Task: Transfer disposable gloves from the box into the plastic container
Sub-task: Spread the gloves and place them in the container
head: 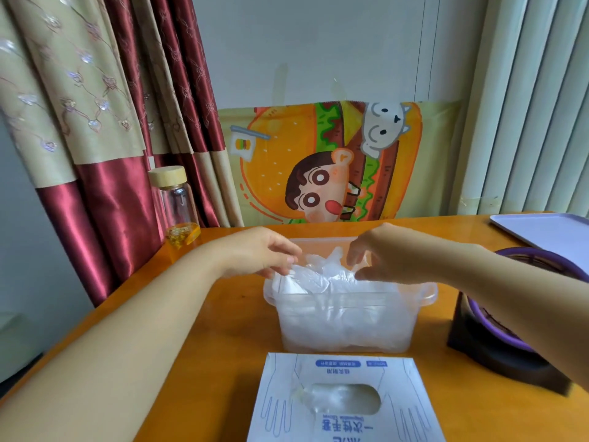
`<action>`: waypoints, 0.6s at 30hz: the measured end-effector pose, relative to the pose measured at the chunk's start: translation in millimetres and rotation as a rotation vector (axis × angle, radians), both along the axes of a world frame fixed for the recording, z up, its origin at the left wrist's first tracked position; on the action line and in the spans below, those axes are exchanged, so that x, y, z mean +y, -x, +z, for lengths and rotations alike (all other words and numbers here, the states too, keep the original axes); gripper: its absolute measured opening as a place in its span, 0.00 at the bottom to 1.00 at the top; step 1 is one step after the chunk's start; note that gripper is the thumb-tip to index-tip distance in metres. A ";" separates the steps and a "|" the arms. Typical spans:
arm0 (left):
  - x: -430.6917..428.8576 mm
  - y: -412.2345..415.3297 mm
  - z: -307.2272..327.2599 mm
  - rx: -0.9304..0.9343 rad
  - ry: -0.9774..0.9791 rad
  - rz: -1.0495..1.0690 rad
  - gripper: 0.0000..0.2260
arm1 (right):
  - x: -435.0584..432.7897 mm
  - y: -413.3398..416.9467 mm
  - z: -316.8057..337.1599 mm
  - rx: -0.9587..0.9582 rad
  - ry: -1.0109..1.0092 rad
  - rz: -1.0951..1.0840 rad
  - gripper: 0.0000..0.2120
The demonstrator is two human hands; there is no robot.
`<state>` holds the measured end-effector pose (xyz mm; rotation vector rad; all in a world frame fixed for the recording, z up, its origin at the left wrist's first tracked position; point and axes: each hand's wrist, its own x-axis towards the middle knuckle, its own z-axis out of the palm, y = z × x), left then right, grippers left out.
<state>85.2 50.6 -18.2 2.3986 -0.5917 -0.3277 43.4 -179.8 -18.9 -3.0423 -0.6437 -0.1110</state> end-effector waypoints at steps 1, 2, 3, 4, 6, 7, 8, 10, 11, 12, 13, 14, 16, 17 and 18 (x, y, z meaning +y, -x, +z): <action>4.3 3.3 -2.2 -0.018 0.031 0.047 0.13 | 4.7 11.4 3.0 -0.014 -0.021 0.032 0.13; 8.0 5.9 -4.6 -0.041 0.053 0.095 0.12 | 9.1 23.1 4.6 -0.019 -0.031 0.067 0.11; 11.3 8.1 -6.9 -0.067 0.071 0.138 0.12 | 13.1 34.4 4.8 -0.012 -0.027 0.103 0.10; 14.3 12.5 -9.9 -0.094 0.087 0.176 0.12 | 17.0 46.1 2.3 0.009 -0.009 0.137 0.09; 17.3 21.7 -15.2 -0.161 0.126 0.214 0.10 | 21.4 62.4 -8.6 0.092 0.032 0.195 0.09; 17.8 27.9 -18.1 -0.194 0.151 0.217 0.09 | 22.3 66.9 -17.0 0.139 0.057 0.214 0.10; 18.8 34.8 -21.0 -0.211 0.167 0.201 0.08 | 23.0 69.8 -26.4 0.183 0.087 0.226 0.11; 21.9 52.1 -30.0 -0.154 0.158 0.111 0.05 | 24.6 73.7 -46.1 0.253 0.139 0.234 0.15; 23.1 61.0 -35.0 -0.081 0.132 0.042 0.05 | 25.5 75.1 -53.9 0.269 0.160 0.239 0.16; 24.0 68.8 -40.6 -0.007 0.065 -0.028 0.08 | 26.7 75.8 -59.2 0.274 0.174 0.243 0.18; 24.1 75.2 -46.2 0.039 -0.058 -0.091 0.14 | 28.2 75.7 -62.6 0.269 0.176 0.249 0.20; 23.4 80.1 -52.1 0.054 -0.210 -0.147 0.20 | 29.8 75.0 -65.1 0.262 0.169 0.256 0.20; 19.9 86.5 -62.0 0.039 -0.445 -0.216 0.33 | 33.5 72.6 -69.2 0.246 0.157 0.278 0.21; 17.6 87.8 -65.4 0.036 -0.509 -0.232 0.36 | 35.3 71.0 -71.3 0.240 0.157 0.290 0.21; 16.0 88.8 -67.8 0.045 -0.544 -0.246 0.37 | 37.6 70.1 -74.3 0.235 0.153 0.300 0.20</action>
